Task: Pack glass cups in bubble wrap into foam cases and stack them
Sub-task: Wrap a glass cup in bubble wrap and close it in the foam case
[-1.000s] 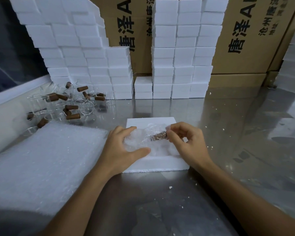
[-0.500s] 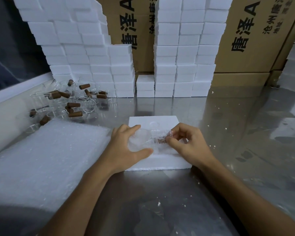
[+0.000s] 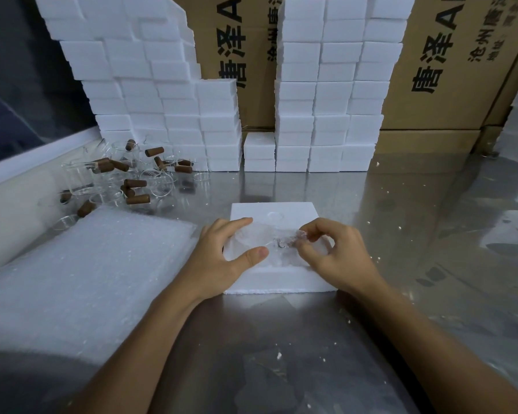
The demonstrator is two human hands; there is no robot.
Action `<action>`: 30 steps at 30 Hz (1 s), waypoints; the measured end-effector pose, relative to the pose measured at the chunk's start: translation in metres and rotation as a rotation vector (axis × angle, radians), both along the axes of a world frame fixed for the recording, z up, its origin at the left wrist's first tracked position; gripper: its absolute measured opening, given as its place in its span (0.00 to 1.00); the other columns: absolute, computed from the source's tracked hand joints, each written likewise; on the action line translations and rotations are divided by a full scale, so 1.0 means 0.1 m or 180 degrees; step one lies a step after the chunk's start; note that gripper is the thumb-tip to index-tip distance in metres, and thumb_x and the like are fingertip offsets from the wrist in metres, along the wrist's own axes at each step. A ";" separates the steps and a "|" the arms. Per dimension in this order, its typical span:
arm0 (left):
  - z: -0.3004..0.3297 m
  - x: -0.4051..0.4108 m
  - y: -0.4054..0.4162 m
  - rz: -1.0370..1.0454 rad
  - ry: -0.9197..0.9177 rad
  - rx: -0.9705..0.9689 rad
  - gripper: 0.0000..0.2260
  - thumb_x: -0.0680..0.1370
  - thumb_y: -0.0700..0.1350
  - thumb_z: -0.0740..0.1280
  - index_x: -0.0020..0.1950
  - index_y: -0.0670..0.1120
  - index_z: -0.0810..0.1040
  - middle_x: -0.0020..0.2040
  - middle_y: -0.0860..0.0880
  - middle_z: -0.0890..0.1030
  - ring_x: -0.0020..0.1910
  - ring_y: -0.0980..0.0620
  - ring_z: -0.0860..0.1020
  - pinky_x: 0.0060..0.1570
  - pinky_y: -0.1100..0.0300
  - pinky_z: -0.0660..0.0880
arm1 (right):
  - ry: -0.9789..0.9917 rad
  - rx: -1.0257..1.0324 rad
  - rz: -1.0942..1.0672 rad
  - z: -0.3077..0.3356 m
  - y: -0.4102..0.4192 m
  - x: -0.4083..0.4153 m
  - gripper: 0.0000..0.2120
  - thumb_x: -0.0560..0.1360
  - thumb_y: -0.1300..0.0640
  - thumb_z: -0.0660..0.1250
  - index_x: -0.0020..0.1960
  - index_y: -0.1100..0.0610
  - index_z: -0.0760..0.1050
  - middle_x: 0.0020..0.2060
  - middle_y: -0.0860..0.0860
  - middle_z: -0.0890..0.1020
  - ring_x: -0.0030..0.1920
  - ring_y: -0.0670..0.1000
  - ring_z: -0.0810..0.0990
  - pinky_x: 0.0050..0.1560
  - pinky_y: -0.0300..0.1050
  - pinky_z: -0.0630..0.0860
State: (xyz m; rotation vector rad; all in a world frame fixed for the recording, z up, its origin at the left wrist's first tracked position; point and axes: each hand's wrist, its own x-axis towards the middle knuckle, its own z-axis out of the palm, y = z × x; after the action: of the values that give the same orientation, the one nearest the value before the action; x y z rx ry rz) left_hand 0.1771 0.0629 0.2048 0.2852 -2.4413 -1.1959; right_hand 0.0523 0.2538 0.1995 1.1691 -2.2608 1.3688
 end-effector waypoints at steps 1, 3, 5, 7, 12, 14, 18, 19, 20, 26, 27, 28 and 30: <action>0.00 0.00 0.00 0.0002 -0.0047 0.0016 0.34 0.64 0.67 0.66 0.69 0.60 0.71 0.62 0.59 0.70 0.66 0.58 0.65 0.66 0.61 0.63 | -0.0026 -0.0016 0.0001 0.00 0.00 0.00 0.07 0.72 0.60 0.73 0.40 0.49 0.79 0.34 0.38 0.80 0.40 0.42 0.79 0.42 0.27 0.69; 0.00 0.00 -0.01 -0.0047 -0.0113 0.0033 0.33 0.65 0.67 0.65 0.69 0.60 0.70 0.63 0.59 0.69 0.67 0.59 0.64 0.68 0.60 0.61 | -0.0113 -0.0068 0.0015 0.00 -0.01 0.01 0.05 0.72 0.58 0.72 0.39 0.50 0.79 0.35 0.38 0.81 0.40 0.42 0.79 0.42 0.28 0.69; 0.00 0.00 -0.01 -0.0131 -0.0127 0.0062 0.30 0.66 0.66 0.65 0.68 0.61 0.69 0.63 0.59 0.68 0.68 0.60 0.62 0.69 0.61 0.60 | -0.0170 -0.0111 0.0044 0.01 0.00 0.02 0.05 0.72 0.55 0.70 0.38 0.50 0.79 0.35 0.40 0.82 0.41 0.43 0.80 0.42 0.30 0.70; -0.01 0.00 -0.01 -0.0164 -0.0140 0.0127 0.28 0.67 0.65 0.64 0.66 0.63 0.68 0.63 0.59 0.67 0.68 0.61 0.60 0.68 0.62 0.58 | -0.0204 -0.0121 0.0068 0.01 0.01 0.02 0.05 0.72 0.55 0.69 0.38 0.49 0.79 0.35 0.41 0.82 0.41 0.43 0.80 0.42 0.30 0.70; -0.04 0.00 -0.02 -0.0161 -0.0080 0.0130 0.25 0.69 0.66 0.69 0.64 0.65 0.69 0.65 0.60 0.66 0.69 0.61 0.60 0.68 0.62 0.58 | -0.0220 -0.0105 0.0019 -0.01 0.00 0.03 0.04 0.72 0.61 0.72 0.40 0.53 0.80 0.35 0.42 0.82 0.40 0.42 0.80 0.43 0.29 0.70; -0.04 0.01 -0.04 -0.0169 0.0001 0.0161 0.24 0.67 0.63 0.71 0.61 0.65 0.71 0.64 0.61 0.67 0.69 0.60 0.63 0.68 0.60 0.62 | -0.0213 -0.0071 -0.0017 -0.01 0.00 0.03 0.05 0.72 0.61 0.72 0.40 0.52 0.80 0.35 0.41 0.82 0.41 0.42 0.80 0.43 0.29 0.70; -0.04 0.01 -0.07 -0.0035 0.0142 0.0157 0.28 0.62 0.63 0.73 0.60 0.61 0.75 0.62 0.60 0.71 0.65 0.59 0.69 0.66 0.57 0.69 | -0.0158 0.0024 -0.0106 -0.01 0.00 0.02 0.04 0.72 0.61 0.71 0.43 0.53 0.82 0.37 0.41 0.82 0.43 0.42 0.80 0.45 0.28 0.71; -0.04 0.01 -0.07 -0.0009 0.0150 0.0150 0.29 0.61 0.64 0.74 0.61 0.60 0.75 0.62 0.60 0.71 0.65 0.58 0.70 0.66 0.56 0.69 | -0.0162 0.0040 -0.0122 -0.01 -0.01 0.02 0.04 0.72 0.62 0.71 0.44 0.53 0.82 0.37 0.41 0.82 0.43 0.42 0.80 0.46 0.28 0.71; -0.04 0.01 -0.07 0.0000 0.0142 0.0142 0.30 0.61 0.65 0.73 0.62 0.60 0.76 0.62 0.60 0.71 0.65 0.58 0.70 0.66 0.55 0.70 | -0.0159 0.0052 -0.0130 -0.01 -0.01 0.02 0.05 0.72 0.62 0.71 0.44 0.53 0.82 0.37 0.41 0.82 0.43 0.42 0.80 0.46 0.28 0.71; -0.05 0.01 -0.05 -0.0061 0.0030 0.0142 0.32 0.65 0.66 0.70 0.68 0.61 0.72 0.64 0.59 0.69 0.67 0.58 0.66 0.70 0.54 0.66 | -0.0079 0.0070 -0.0102 0.00 0.00 0.04 0.04 0.73 0.59 0.70 0.42 0.51 0.81 0.36 0.40 0.82 0.43 0.41 0.79 0.44 0.27 0.70; -0.05 0.02 -0.04 -0.0054 -0.0007 0.0146 0.33 0.64 0.66 0.69 0.69 0.61 0.71 0.64 0.59 0.68 0.68 0.58 0.66 0.70 0.53 0.66 | -0.0052 0.0079 -0.0105 0.01 0.00 0.04 0.03 0.73 0.57 0.69 0.42 0.50 0.81 0.37 0.39 0.82 0.44 0.42 0.79 0.45 0.28 0.70; -0.04 0.02 -0.04 -0.0048 -0.0032 0.0147 0.34 0.65 0.66 0.69 0.70 0.60 0.70 0.64 0.59 0.67 0.68 0.58 0.65 0.71 0.53 0.66 | -0.0030 0.0079 -0.0122 0.01 0.00 0.04 0.03 0.72 0.55 0.68 0.41 0.50 0.81 0.37 0.39 0.82 0.44 0.42 0.79 0.46 0.30 0.71; -0.04 0.03 -0.04 -0.0039 -0.0028 0.0094 0.36 0.65 0.67 0.68 0.72 0.59 0.69 0.64 0.58 0.65 0.68 0.59 0.64 0.71 0.54 0.65 | -0.0009 0.0032 -0.0188 0.01 0.00 0.04 0.03 0.72 0.55 0.69 0.43 0.53 0.81 0.41 0.41 0.82 0.47 0.44 0.79 0.50 0.36 0.72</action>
State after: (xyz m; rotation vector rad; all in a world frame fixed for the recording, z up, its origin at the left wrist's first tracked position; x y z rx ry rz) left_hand 0.1801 0.0586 0.2008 0.2852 -2.4381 -1.2392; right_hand 0.0560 0.2541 0.2004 1.0950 -2.2876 1.3394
